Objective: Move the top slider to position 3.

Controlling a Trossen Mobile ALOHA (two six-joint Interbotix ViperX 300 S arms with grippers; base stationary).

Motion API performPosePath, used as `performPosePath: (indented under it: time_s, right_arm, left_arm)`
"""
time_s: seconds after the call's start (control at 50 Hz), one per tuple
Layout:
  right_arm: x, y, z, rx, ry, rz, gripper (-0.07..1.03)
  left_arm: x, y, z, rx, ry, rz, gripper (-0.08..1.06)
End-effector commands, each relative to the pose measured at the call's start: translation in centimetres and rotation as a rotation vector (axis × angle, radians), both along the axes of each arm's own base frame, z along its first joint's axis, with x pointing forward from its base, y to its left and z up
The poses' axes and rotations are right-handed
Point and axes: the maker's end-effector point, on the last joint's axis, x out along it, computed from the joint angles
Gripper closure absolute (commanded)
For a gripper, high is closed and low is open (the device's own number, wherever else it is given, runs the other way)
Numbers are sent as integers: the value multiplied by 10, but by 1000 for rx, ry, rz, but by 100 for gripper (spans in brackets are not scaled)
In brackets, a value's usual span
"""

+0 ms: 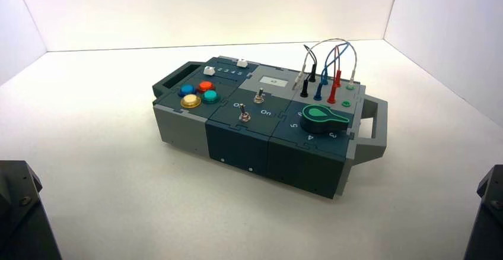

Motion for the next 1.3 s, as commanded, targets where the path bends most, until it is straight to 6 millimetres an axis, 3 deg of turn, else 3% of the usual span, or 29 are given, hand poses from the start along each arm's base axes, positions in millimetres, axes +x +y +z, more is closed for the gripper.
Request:
performPosePath:
  time_s: [0.02,0.64,0.94,1.3]
  right_arm:
    - [3,2,10,11,-14,2,99]
    - [5,6,5,43,21,2,99]
    - [8,33,-15,-3,134,100,99]
    - [26,45,-28,-40,219,113,99]
  left_arm:
    - [2,1,7,1,-24,5,101]
    - [4,1,6,0,-20,5,101]
    - [4,1,8,-1,-26,5,101]
    - [4,0,8,-5,-25,6,101]
